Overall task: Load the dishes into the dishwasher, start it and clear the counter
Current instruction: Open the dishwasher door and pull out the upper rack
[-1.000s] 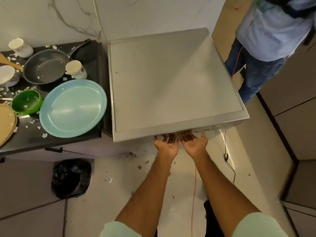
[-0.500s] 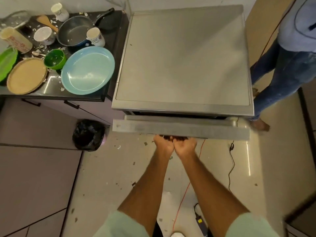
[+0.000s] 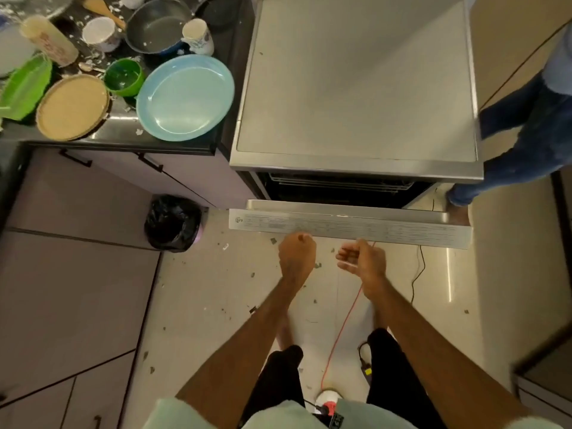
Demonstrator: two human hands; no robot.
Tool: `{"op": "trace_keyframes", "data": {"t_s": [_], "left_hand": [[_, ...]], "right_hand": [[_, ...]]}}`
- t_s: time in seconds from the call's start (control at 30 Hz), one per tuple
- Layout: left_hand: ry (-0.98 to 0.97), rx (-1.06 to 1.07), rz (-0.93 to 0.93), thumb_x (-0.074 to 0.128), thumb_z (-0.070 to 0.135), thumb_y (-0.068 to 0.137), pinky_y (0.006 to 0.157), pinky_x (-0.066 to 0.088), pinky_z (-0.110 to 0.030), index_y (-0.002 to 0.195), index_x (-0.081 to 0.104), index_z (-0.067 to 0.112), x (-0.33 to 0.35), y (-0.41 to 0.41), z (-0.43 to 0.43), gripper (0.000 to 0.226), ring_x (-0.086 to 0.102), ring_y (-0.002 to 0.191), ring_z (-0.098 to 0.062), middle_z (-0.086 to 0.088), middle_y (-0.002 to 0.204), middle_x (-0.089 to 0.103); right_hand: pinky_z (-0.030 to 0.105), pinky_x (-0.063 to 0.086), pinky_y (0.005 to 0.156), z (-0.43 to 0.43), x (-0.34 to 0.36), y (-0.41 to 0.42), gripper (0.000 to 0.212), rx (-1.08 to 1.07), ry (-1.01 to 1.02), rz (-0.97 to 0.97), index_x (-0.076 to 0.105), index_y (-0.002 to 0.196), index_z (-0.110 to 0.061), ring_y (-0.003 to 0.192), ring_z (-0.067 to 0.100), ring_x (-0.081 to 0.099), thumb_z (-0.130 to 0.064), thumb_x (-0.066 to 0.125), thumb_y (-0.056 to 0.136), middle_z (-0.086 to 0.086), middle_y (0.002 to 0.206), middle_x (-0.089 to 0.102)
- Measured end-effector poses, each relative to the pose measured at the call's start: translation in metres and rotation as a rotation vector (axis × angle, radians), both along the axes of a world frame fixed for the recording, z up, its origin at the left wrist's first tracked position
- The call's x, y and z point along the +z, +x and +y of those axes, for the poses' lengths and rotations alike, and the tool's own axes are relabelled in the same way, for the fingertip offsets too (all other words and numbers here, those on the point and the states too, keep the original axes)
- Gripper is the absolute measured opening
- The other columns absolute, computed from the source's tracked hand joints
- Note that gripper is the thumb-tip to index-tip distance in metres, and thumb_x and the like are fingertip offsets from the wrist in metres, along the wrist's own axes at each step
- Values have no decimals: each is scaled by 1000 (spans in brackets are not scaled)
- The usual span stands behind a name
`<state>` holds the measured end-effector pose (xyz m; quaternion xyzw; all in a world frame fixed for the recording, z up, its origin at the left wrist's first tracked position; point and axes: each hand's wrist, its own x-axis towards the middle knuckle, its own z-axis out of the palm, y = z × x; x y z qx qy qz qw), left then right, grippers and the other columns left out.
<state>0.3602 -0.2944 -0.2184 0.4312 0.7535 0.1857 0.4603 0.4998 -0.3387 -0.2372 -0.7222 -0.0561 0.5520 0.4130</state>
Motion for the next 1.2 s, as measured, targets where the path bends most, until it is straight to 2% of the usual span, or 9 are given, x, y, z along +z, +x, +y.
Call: {"op": "trace_keyframes", "data": {"t_s": [0.07, 0.13, 0.27, 0.4, 0.57, 0.67, 0.77, 0.9, 1.2], "left_hand": [[302, -210, 142, 50, 18, 101, 70, 52, -29, 87, 60, 11, 2, -3, 9, 19, 60, 79, -19, -6, 86, 63], [474, -438, 251, 52, 19, 100, 83, 50, -26, 105, 58, 12, -13, -2, 30, 10, 55, 96, -16, -5, 106, 60], [325, -804, 504, 42, 31, 103, 119, 27, -50, 132, 53, 11, -53, 6, 73, 37, 45, 132, -28, -11, 139, 54], [246, -891, 609, 35, 38, 104, 117, 27, -52, 120, 59, 15, -58, 8, 67, 37, 53, 124, -29, -10, 129, 62], [45, -1120, 566, 42, 39, 99, 109, 38, -53, 127, 55, 18, -79, -13, 20, 37, 54, 124, -31, -10, 132, 59], [29, -1260, 551, 44, 34, 100, 102, 42, -46, 127, 55, 15, -102, -34, -21, 34, 53, 123, -31, -11, 131, 58], [23, -1347, 521, 46, 34, 102, 102, 44, -45, 133, 51, 16, -133, -53, -52, 37, 52, 126, -30, -10, 136, 55], [15, -1348, 515, 50, 39, 101, 104, 45, -43, 134, 52, 21, -169, -69, -83, 38, 55, 125, -29, -7, 136, 56], [-123, -1385, 491, 52, 40, 102, 94, 50, -43, 125, 61, 20, -228, -80, -136, 33, 63, 114, -32, -8, 124, 65]], "right_hand": [[41, 63, 69, 8, 14, 6, 25, 158, 220, -358, 71, 84, -13, 78, 29, 71, -23, 56, 101, 9, 80, 73], [41, 59, 81, 37, 9, 18, 15, 325, 367, -721, 69, 92, -18, 86, 21, 66, -29, 59, 97, 2, 91, 70], [45, 47, 104, 96, -30, 47, 37, 889, 144, -990, 64, 123, -13, 115, 27, 61, -39, 56, 98, 9, 122, 67], [42, 49, 89, 77, -58, 44, 41, 1115, 64, -1123, 70, 96, -17, 88, 29, 67, -44, 39, 101, 9, 91, 72], [38, 50, 89, 5, -84, 36, 30, 1185, 45, -908, 66, 107, -25, 93, 22, 67, -47, 47, 101, 0, 98, 70], [36, 46, 99, -37, -97, 21, 36, 1232, -64, -750, 64, 126, -24, 111, 22, 64, -47, 51, 102, 3, 121, 69], [33, 28, 116, -83, -122, 8, 46, 1218, -176, -726, 52, 145, -27, 136, 19, 48, -48, 48, 104, -1, 149, 53], [24, 10, 120, -128, -149, -7, 47, 1166, -159, -731, 51, 147, -22, 143, 18, 41, -39, 54, 103, 1, 154, 48], [34, 22, 120, -158, -195, -22, 55, 1296, -281, -540, 42, 154, -22, 151, 20, 29, -42, 51, 104, 0, 164, 31]]}}
